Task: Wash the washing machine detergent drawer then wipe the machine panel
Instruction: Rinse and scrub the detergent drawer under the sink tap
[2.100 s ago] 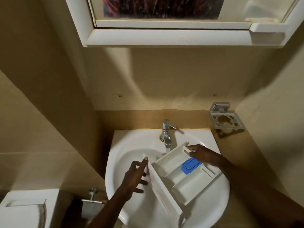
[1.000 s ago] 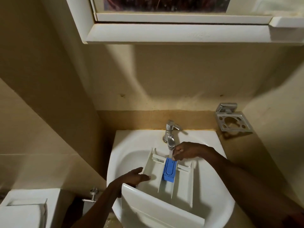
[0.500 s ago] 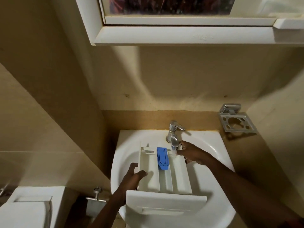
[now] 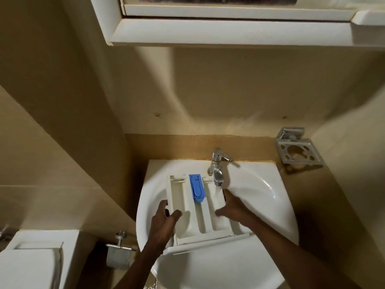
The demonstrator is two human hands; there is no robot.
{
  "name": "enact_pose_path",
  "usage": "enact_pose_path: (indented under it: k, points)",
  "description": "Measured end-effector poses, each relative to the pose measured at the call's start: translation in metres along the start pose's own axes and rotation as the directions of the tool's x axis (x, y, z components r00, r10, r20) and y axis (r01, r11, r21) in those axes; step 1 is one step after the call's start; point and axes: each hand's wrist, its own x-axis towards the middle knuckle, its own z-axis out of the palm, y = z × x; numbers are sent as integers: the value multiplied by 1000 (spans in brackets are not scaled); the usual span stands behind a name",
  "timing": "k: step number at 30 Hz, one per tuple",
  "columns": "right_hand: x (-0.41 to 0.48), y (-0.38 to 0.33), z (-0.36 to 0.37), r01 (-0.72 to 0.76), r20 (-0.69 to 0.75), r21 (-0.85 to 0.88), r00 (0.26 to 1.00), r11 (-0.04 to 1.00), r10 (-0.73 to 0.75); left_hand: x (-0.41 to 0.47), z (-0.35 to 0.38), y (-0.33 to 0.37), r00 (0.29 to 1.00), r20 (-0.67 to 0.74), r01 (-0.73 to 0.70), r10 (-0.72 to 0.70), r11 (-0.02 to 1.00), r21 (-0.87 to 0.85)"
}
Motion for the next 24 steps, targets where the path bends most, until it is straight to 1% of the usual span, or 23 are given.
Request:
enact_pose_path:
  k: [2, 4, 6, 8, 9, 10, 12, 13, 14, 16, 18, 20, 21, 22, 24]
  points:
    - [-6, 13, 8, -15, 93, -7, 996, 1000, 16, 0, 2, 1, 1000, -20, 1, 0, 1000, 16]
    - [-9, 23, 4, -56, 157, 34, 986, 998, 50, 0, 4, 2, 1000, -28, -3, 4, 999, 45]
    - [-6, 25, -7, -85, 145, 7, 986, 996, 83, -1, 4, 4, 1000, -23, -12, 13, 998, 59]
    - [0, 15, -16, -66, 47, -107, 996, 992, 72, -1, 3, 5, 999, -21, -27, 28, 998, 59]
    - [4, 7, -19, -44, -28, -139, 999, 989, 40, -1, 2, 5, 999, -23, -32, 34, 997, 66]
    - [9, -2, -21, -20, -120, -148, 993, 989, 2, 0, 2, 6, 999, -23, -37, 39, 996, 77]
    - [16, -19, -23, 9, -303, -127, 952, 992, -48, 0, 2, 5, 999, -16, -42, 44, 993, 109]
    - [19, -24, -22, 13, -360, -109, 931, 994, -52, -1, 3, 5, 999, -13, -46, 48, 992, 116]
    - [21, -26, -20, 17, -377, -101, 925, 995, -54, -1, 3, 5, 999, -17, -47, 50, 992, 114]
    - [18, -20, -11, 46, -313, -112, 946, 993, -79, -1, 3, 5, 998, -35, -50, 54, 994, 102]
    - [11, -9, 0, 63, -186, -73, 980, 995, -76, 3, 1, 4, 997, -40, -55, 59, 993, 102]
    - [8, 1, 3, 71, -69, -101, 995, 992, -78, 6, 0, 4, 998, -40, -51, 56, 993, 103]
    - [8, 2, 0, 79, -45, -112, 995, 991, -84, 7, -1, 3, 998, -39, -49, 53, 994, 100]
    - [11, 2, -4, 84, -72, -115, 993, 990, -92, 8, -1, 2, 998, -37, -48, 52, 994, 97]
    - [18, -7, -15, 68, -224, -98, 971, 993, -88, 8, -1, 2, 998, -32, -49, 52, 994, 95]
